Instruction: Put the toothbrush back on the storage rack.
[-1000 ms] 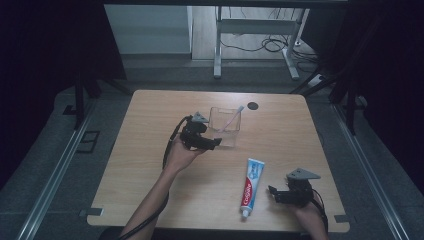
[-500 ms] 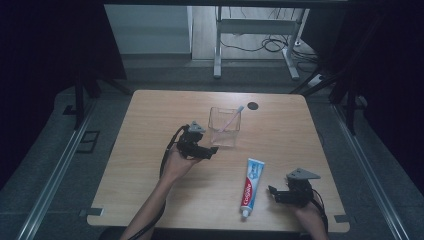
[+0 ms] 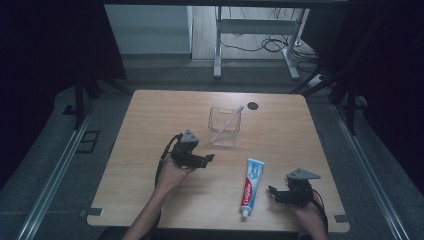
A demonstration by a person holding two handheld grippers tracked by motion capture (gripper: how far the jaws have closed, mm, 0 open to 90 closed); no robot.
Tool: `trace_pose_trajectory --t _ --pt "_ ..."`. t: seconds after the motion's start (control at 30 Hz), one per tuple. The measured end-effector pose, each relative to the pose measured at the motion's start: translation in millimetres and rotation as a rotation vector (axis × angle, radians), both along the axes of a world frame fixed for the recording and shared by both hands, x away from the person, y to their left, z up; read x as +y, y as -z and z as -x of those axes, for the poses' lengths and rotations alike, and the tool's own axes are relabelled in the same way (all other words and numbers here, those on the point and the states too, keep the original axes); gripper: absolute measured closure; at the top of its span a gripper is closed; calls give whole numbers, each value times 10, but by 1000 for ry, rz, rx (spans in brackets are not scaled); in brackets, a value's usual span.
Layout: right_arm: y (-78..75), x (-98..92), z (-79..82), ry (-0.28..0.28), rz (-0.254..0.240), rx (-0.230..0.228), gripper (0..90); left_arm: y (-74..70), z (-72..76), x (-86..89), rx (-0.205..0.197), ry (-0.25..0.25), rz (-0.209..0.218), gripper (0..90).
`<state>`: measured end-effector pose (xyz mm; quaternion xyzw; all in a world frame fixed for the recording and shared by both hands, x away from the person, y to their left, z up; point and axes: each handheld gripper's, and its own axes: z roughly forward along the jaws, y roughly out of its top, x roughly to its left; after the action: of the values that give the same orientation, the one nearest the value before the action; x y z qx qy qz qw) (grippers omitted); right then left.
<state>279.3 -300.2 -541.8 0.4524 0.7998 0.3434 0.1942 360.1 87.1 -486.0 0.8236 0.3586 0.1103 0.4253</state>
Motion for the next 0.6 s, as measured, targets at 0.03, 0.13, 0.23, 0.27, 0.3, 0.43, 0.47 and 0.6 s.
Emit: trace_pose_trajectory --t 0.03,0.13,0.23,0.27,0.3,0.43,0.47,0.6 --pt "0 0 0 0 0 0 127 14 24 13 0 -3 -2 167" --pt "0 0 0 0 0 0 127 56 95 54 -4 -7 -13 156" --pt "0 1 0 0 0 0 127 95 162 102 -9 -9 -27 153" --pt "0 1 0 0 0 0 127 107 185 119 -11 -12 -29 153" --pt "0 0 0 0 0 0 127 119 206 136 -12 -16 -26 152" --pt "0 0 0 0 0 0 127 161 283 196 -13 -27 -24 152" --pt "0 1 0 1 0 0 127 173 300 209 -18 -26 -31 151" --pt "0 1 0 0 0 -1 127 226 366 239 -21 -26 -40 149"
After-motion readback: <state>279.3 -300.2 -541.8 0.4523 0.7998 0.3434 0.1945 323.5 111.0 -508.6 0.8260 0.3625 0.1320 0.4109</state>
